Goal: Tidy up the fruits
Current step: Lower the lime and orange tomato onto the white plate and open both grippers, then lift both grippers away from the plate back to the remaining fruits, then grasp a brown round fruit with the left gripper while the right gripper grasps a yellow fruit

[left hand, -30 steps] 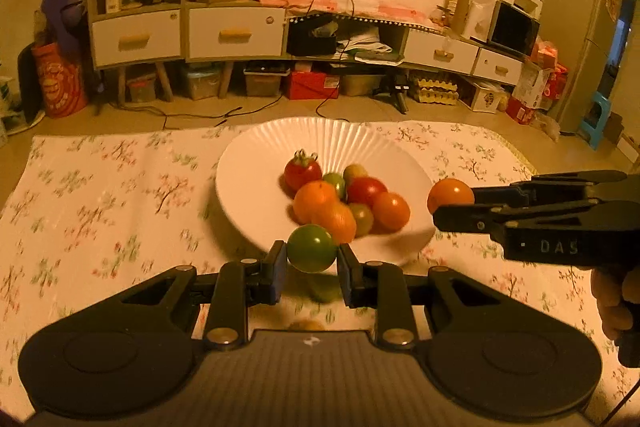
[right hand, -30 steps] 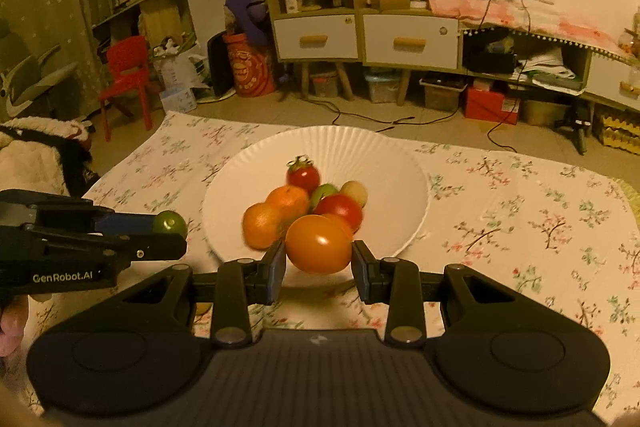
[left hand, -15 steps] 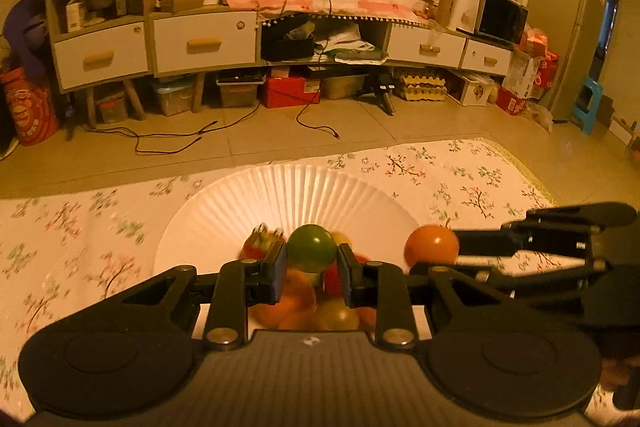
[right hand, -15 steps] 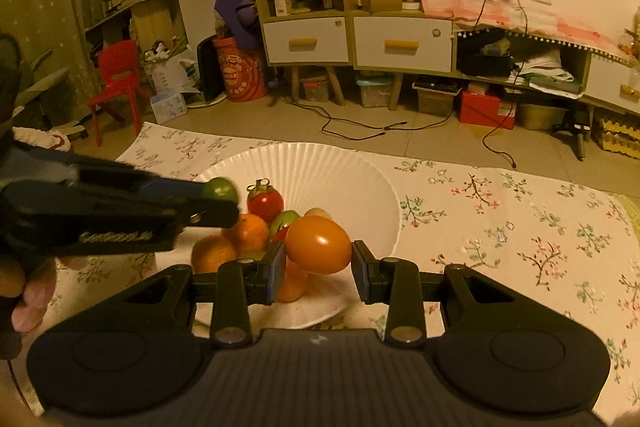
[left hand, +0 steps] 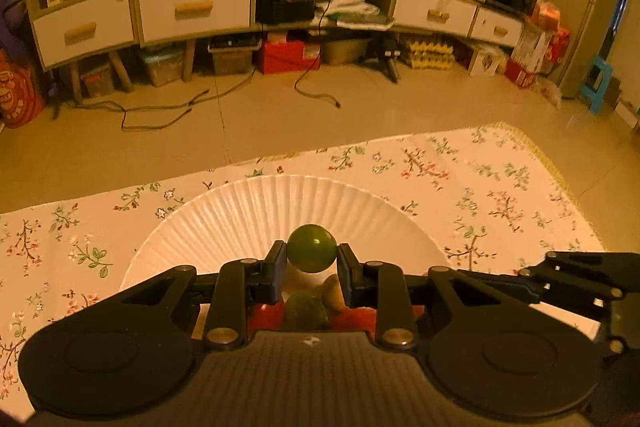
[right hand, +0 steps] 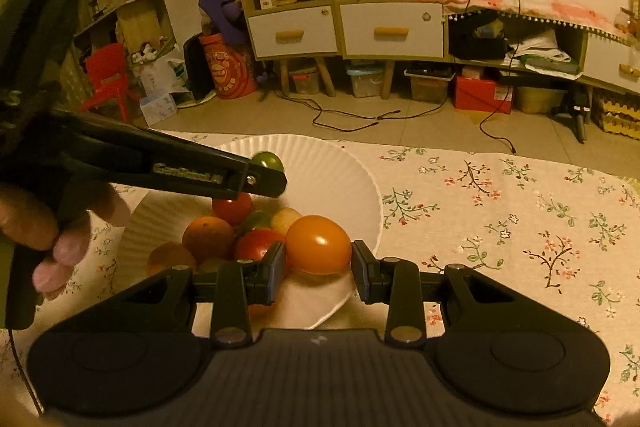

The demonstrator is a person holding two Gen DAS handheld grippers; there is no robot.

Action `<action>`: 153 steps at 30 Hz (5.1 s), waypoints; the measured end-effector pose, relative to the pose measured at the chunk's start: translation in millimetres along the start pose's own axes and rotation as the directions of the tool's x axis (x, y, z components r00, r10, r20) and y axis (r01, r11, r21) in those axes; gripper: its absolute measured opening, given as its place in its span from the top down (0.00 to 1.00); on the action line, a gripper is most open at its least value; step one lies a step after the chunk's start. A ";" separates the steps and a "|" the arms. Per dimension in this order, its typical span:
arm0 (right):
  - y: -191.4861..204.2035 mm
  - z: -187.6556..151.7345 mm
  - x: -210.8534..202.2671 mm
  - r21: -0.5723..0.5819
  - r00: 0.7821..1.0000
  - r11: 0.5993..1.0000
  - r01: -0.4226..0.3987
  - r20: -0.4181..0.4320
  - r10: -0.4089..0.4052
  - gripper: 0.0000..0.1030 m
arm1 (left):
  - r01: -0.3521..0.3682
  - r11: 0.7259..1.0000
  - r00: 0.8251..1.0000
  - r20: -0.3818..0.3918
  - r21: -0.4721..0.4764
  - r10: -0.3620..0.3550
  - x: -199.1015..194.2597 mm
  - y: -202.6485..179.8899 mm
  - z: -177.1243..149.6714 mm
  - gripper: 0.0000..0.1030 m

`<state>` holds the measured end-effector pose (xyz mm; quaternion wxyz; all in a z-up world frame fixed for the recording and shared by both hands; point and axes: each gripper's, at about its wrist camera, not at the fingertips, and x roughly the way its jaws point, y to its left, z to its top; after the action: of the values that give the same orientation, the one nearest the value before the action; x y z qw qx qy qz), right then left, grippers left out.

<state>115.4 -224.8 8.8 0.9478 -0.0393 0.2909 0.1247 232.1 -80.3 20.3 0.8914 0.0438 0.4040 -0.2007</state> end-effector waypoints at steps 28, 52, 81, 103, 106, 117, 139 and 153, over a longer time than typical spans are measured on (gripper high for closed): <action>2.1 5.3 2.9 0.005 1.000 1.000 -0.022 0.003 0.022 0.65 | -0.024 0.999 0.998 -0.066 -0.025 0.022 -1.2 -0.6 6.0 0.73; 16.8 -1.5 -39.7 0.019 1.000 1.000 0.010 0.010 -0.010 0.49 | -0.039 0.998 0.999 -0.016 -0.045 0.038 -68.0 3.9 -29.9 0.47; 45.2 -33.9 -55.6 0.009 0.998 0.999 0.044 -0.038 -0.044 0.14 | -0.067 0.998 0.998 -0.002 0.000 0.067 -112.9 6.2 -123.5 0.08; 53.4 -61.8 -39.0 0.003 0.985 0.997 0.082 -0.153 -0.081 0.06 | -0.052 0.996 0.998 -0.036 -0.079 0.050 -100.8 -4.8 -185.7 0.04; 56.3 -62.8 -37.4 0.005 0.983 0.997 0.079 -0.167 -0.077 0.06 | -0.080 0.994 0.997 -0.021 -0.073 0.078 -100.0 -9.8 -189.5 0.05; 61.1 -66.7 -30.3 0.004 0.980 0.997 0.081 -0.182 -0.079 0.05 | -0.042 0.997 0.999 0.029 -0.060 0.044 -105.9 -18.5 -193.8 0.43; 94.7 -82.0 -27.8 -0.025 0.989 1.000 -0.003 -0.148 -0.001 0.07 | -0.057 0.997 0.997 0.050 -0.061 0.060 -132.1 7.4 -206.3 0.80; 123.8 -75.1 -11.5 -0.099 0.988 0.992 -0.082 -0.135 0.068 0.40 | -0.099 0.986 0.994 0.029 -0.134 0.104 -141.7 32.5 -205.9 0.80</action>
<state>33.5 -118.8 -47.2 0.9177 -0.0861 0.3472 0.1727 16.1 44.5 -15.8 0.9085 0.0016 0.3976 -0.1284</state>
